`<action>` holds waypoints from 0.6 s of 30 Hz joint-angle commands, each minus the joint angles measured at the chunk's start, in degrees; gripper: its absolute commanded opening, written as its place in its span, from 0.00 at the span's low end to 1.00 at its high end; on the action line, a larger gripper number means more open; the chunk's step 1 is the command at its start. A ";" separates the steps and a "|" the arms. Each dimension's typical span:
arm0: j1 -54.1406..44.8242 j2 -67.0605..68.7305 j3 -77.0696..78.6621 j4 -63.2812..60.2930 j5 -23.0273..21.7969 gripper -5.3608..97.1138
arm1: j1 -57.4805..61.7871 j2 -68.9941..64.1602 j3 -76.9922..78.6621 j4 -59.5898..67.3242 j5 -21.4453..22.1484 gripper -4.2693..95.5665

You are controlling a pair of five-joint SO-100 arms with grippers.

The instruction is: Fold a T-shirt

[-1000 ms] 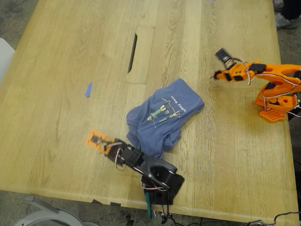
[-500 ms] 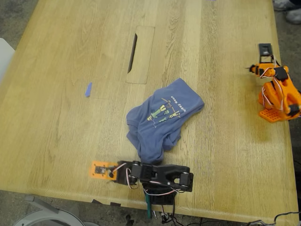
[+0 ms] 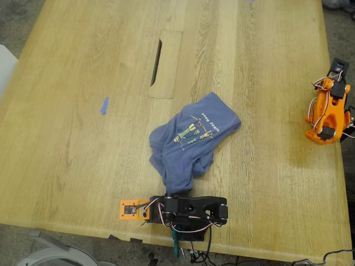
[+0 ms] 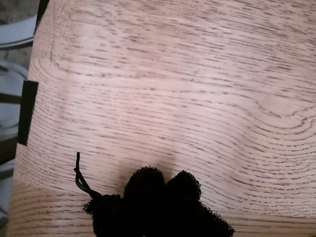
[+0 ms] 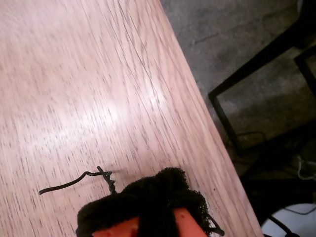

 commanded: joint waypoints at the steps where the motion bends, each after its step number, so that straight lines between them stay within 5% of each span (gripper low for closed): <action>1: -0.53 6.33 -0.53 0.70 -2.81 0.05 | 1.93 0.53 0.70 -0.70 0.62 0.04; 7: -0.09 6.33 -0.53 0.88 -11.87 0.05 | 8.61 0.62 6.15 -11.43 0.88 0.04; 18: 0.97 6.33 -0.53 0.88 -13.45 0.06 | 11.78 0.62 9.84 -6.77 -0.97 0.04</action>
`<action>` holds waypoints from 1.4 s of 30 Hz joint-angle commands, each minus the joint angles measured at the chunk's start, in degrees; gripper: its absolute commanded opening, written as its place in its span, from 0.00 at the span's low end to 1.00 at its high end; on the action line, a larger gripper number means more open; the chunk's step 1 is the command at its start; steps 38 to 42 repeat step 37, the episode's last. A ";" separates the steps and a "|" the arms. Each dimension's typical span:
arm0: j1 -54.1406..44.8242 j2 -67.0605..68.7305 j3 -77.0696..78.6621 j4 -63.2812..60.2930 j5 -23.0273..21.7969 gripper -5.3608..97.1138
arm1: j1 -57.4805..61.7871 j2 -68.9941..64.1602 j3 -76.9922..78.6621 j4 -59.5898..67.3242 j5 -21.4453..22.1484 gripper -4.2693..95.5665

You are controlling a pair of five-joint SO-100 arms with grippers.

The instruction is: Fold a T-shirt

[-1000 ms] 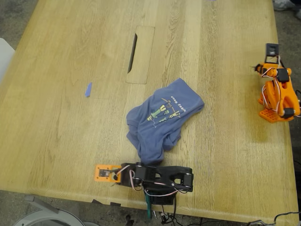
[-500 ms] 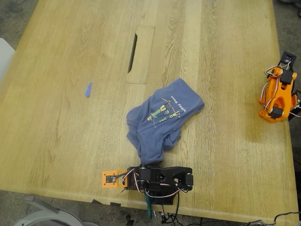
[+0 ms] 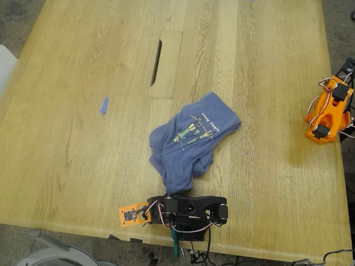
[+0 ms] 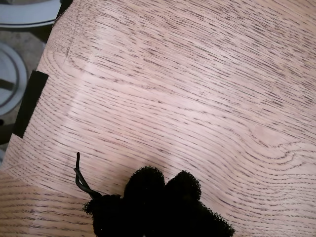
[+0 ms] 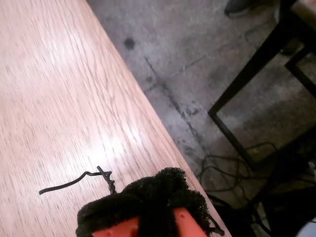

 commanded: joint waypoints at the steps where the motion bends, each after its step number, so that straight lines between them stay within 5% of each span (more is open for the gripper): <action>1: 0.53 6.33 -0.70 0.44 -0.26 0.06 | 0.79 0.62 4.13 1.76 -1.23 0.04; 6: 0.26 6.33 -0.70 0.44 8.09 0.06 | 3.78 0.62 4.13 0.53 -3.16 0.04; 15: 0.35 6.33 -0.70 0.44 6.94 0.06 | 4.66 0.62 4.13 0.44 -3.69 0.12; 17: 0.44 6.33 -0.70 0.44 6.86 0.06 | 4.66 0.62 4.13 4.04 -12.57 0.13; 19: 0.53 6.33 -0.70 0.44 6.86 0.06 | 4.75 0.62 4.13 9.14 -27.69 0.13; 20: 0.53 6.33 -0.70 0.44 6.77 0.06 | 4.83 0.53 4.13 10.37 -30.76 0.13; 26: 0.62 6.33 -0.70 0.44 6.68 0.06 | 6.50 0.53 4.13 11.25 -25.66 0.13; 29: 0.62 6.33 -0.70 0.44 6.68 0.06 | 6.24 0.44 4.13 14.15 -9.23 0.13; 42: 0.62 6.33 -0.70 0.44 6.68 0.06 | 6.24 0.44 4.13 14.15 -9.67 0.13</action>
